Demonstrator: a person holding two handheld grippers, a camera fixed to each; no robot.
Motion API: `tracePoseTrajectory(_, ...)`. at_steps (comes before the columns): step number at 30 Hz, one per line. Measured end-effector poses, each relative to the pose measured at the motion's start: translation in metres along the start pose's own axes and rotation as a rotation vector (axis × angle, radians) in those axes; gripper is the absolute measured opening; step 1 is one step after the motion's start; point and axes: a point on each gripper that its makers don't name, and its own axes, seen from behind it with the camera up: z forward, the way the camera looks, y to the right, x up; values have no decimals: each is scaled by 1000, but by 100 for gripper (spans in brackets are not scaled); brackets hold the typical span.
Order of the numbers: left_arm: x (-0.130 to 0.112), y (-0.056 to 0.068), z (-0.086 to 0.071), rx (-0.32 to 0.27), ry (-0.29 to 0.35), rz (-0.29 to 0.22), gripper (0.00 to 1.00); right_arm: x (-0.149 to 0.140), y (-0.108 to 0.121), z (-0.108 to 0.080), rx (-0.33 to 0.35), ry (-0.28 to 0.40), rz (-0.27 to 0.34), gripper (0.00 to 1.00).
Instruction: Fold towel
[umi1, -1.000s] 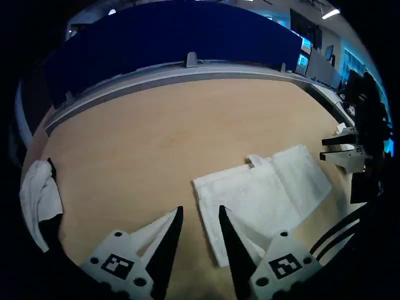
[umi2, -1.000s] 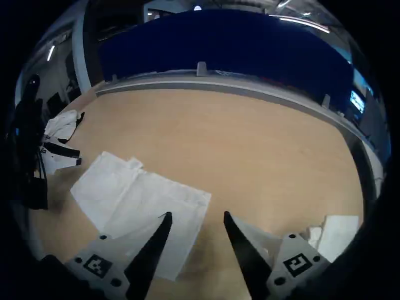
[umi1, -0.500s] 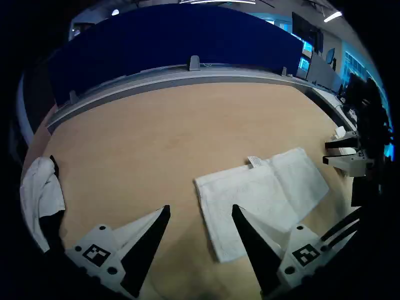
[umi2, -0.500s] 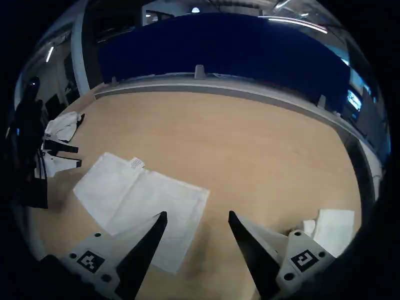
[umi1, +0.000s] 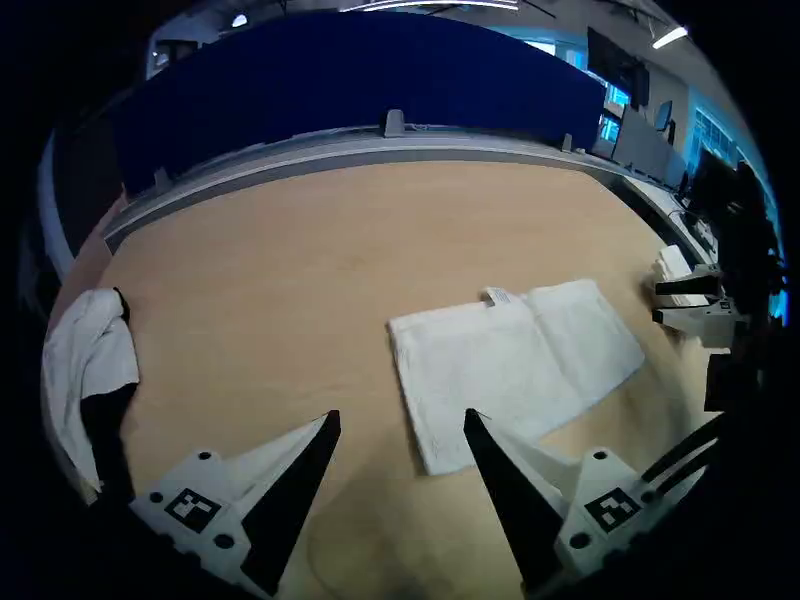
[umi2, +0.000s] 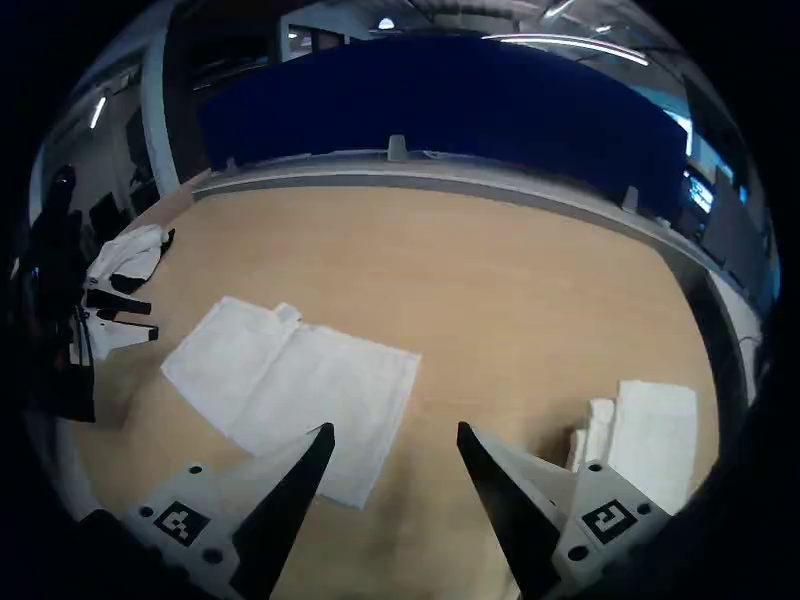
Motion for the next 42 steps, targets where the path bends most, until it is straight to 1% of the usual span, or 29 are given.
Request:
tracePoseTrajectory(6,-12,-1,-12,4,1,-7,94,-11,-1,-10,-6,-2,4,95)
tracePoseTrajectory(11,-15,-4,-19,15,5,-17,94,-14,-3,-12,3,-4,-2,95)
tracePoseTrajectory(18,-21,-12,-30,44,14,-36,94,-20,-11,-11,37,-19,-47,95)
tracePoseTrajectory(23,-30,-21,-44,78,23,-60,94,-25,-17,-8,59,-40,-94,95)
tracePoseTrajectory(30,-52,-37,-67,127,20,-99,94,-37,-23,-5,87,-82,-165,95)
tracePoseTrajectory(36,-67,-47,-81,155,19,-136,94,-41,-25,-1,102,-103,-180,95)
tracePoseTrajectory(42,-75,-53,-89,171,16,-150,94,-45,-26,4,102,-121,-195,95)
